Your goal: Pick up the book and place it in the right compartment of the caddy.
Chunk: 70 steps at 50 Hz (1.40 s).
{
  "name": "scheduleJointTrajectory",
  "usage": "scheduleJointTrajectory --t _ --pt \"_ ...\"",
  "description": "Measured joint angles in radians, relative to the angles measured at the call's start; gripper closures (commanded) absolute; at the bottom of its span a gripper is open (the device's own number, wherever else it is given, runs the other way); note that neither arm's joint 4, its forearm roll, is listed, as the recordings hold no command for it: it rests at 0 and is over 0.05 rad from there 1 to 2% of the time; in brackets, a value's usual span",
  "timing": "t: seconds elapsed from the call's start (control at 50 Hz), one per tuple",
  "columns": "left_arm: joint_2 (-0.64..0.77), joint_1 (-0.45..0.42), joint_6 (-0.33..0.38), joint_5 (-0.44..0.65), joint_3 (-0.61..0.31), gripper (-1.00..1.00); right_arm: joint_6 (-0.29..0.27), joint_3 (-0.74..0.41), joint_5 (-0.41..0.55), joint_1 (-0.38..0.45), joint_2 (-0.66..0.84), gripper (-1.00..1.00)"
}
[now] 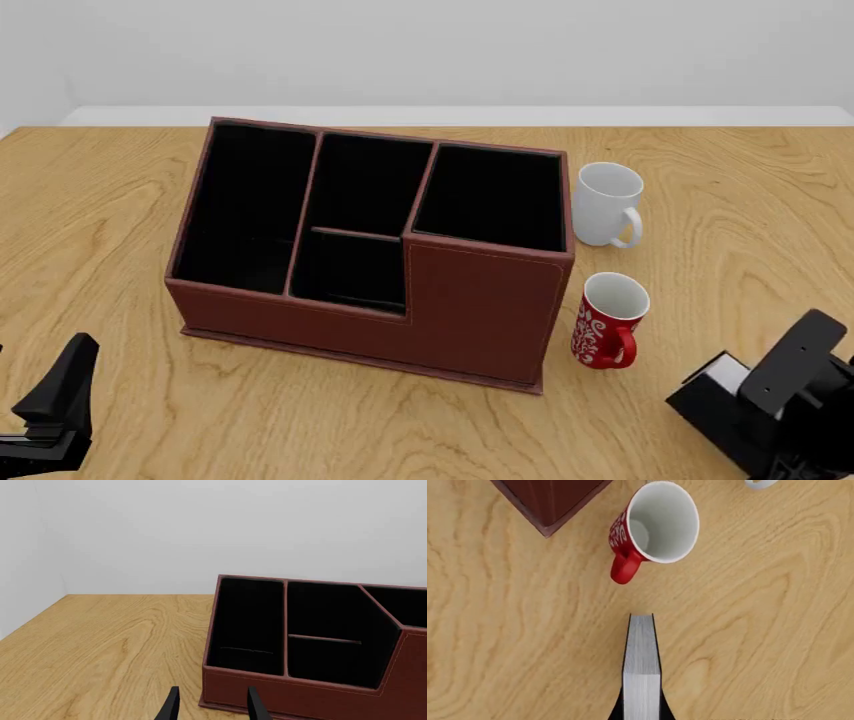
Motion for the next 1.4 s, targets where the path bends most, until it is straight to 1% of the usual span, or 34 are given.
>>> scheduleJointTrajectory --t 0.26,0.48,0.7,0.9,1.0,1.24,1.34,1.4 --pt "0.000 0.000 0.000 0.000 0.000 -1.00 -0.004 -0.085 0.122 0.007 -0.050 1.00" --pt "0.000 0.000 0.000 0.000 0.000 -1.00 -0.004 -0.167 0.208 0.031 -0.085 1.00" --pt "0.000 0.000 0.000 0.000 0.000 -1.00 0.000 -0.292 0.291 0.062 -0.084 1.00" --pt "0.000 0.000 0.000 0.000 0.000 -1.00 0.005 -0.442 0.362 0.109 -0.052 1.00" --pt "0.000 0.000 0.000 0.000 0.000 -1.00 0.017 -0.502 0.385 0.145 -0.032 1.00" --pt "0.000 0.000 0.000 0.000 0.000 -1.00 0.011 -0.651 0.411 0.216 0.046 1.00" --pt "0.000 0.000 0.000 0.000 0.000 -1.00 0.021 -0.726 0.415 0.238 0.094 1.00" --pt "0.000 0.000 0.000 0.000 0.000 -1.00 0.043 -0.775 0.417 0.259 0.126 1.00"
